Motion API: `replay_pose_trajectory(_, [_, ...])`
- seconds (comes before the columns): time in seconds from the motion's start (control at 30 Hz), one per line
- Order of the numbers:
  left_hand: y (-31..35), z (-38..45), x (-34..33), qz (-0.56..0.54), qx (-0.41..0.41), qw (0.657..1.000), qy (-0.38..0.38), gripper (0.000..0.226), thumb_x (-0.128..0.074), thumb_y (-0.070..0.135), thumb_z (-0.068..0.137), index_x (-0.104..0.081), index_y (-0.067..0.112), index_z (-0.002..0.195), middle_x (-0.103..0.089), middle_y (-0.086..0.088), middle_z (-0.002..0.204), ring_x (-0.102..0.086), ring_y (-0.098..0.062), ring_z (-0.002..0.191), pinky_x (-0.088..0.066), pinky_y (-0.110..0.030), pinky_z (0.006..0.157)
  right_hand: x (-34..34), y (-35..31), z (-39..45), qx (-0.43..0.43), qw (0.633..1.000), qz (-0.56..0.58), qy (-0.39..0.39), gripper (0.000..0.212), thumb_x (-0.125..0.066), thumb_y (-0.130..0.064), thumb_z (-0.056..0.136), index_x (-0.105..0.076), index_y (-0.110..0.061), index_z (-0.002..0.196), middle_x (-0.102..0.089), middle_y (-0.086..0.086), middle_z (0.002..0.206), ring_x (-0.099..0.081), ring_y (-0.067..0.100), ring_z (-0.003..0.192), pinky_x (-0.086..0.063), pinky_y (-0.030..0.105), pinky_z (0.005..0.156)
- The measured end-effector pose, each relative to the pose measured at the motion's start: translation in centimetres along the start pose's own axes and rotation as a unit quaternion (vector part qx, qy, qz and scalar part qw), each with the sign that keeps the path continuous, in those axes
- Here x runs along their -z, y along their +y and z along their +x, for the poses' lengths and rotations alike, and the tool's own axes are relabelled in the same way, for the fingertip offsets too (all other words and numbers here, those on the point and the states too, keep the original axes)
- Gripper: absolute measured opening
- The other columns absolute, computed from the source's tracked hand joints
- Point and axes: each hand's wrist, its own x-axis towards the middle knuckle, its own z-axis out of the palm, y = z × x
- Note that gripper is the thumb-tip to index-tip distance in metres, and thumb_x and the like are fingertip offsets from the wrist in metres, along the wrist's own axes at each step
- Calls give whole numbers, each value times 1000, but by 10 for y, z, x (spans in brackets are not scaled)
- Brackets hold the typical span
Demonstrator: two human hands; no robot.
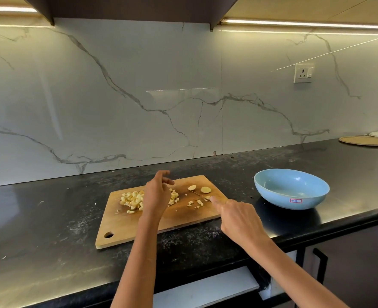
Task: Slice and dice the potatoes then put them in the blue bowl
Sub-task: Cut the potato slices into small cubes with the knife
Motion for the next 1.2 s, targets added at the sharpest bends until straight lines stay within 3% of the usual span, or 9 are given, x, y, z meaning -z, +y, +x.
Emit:
replay_pose_trajectory(0.17, [3,-2,16,-123,123,976,-133,28,-48,-11,83,-61,7,101,-68,-6,86,-62,-13,58,-49,-19,48,-6,1,10,-3,999,38,20,57,-40,-9,94,-29,-28,146,-65,1,100,-65,21,84,-37,28,60])
replay_pose_trajectory(0.27, [1,-5,18,-120,168,946,-249,22,-58,-11,79,-63,8,89,-68,-7,81,-63,-12,64,-55,-20,57,-11,5,21,-26,988,143,58,49,-37,-11,97,-38,-29,142,-70,-2,96,-64,13,73,-45,24,60])
replay_pose_trajectory(0.37, [-2,-6,7,-40,80,983,-161,19,-64,-4,78,-63,15,80,-66,0,77,-63,-12,72,-52,-19,64,-23,11,37,-86,946,286,125,40,-43,-14,98,-49,-24,136,-65,-4,74,-46,2,49,-30,12,46])
replay_pose_trajectory(0.43, [6,-8,-4,-9,1,995,-102,11,-65,7,83,-65,13,92,-66,2,86,-61,-8,79,-47,-10,64,-35,14,51,-140,909,354,167,36,-45,-15,97,-54,-19,132,-67,0,75,-48,3,55,-30,15,48])
replay_pose_trajectory(0.57, [19,-14,-41,112,-153,952,-240,30,-55,26,91,-57,19,120,-59,3,120,-53,-9,107,-43,-22,94,-39,14,86,-169,851,442,228,27,-45,-15,98,-65,-15,116,-60,-3,65,-50,6,56,-36,22,53])
replay_pose_trajectory(0.67, [15,-9,-57,154,-198,926,-283,29,-52,29,92,-58,19,118,-58,0,120,-52,-14,109,-42,-29,96,-37,7,111,-166,841,449,251,30,-45,-17,98,-62,-13,123,-54,-8,63,-46,0,53,-31,13,49])
replay_pose_trajectory(0.8, [8,0,-61,165,-207,925,-274,28,-49,27,93,-57,16,118,-57,-5,117,-51,-20,106,-42,-35,92,-55,-4,130,-178,834,462,244,33,-45,-20,99,-57,-11,128,-70,8,86,-53,9,67,-40,19,58])
replay_pose_trajectory(0.97, [4,7,-56,323,-129,910,-225,34,-33,37,98,-54,17,116,-54,-4,117,-47,-24,113,-31,-42,99,-73,4,128,-183,858,427,220,34,-42,-18,100,-56,-13,130,-65,8,77,-52,13,65,-34,20,51])
replay_pose_trajectory(1.2, [-6,10,-28,381,-47,919,-84,32,-37,9,94,-53,21,118,-52,1,123,-43,-21,118,-25,-42,104,-81,17,129,-219,844,432,230,35,-40,-21,100,-56,-10,130,-65,9,81,-54,14,73,-38,21,56])
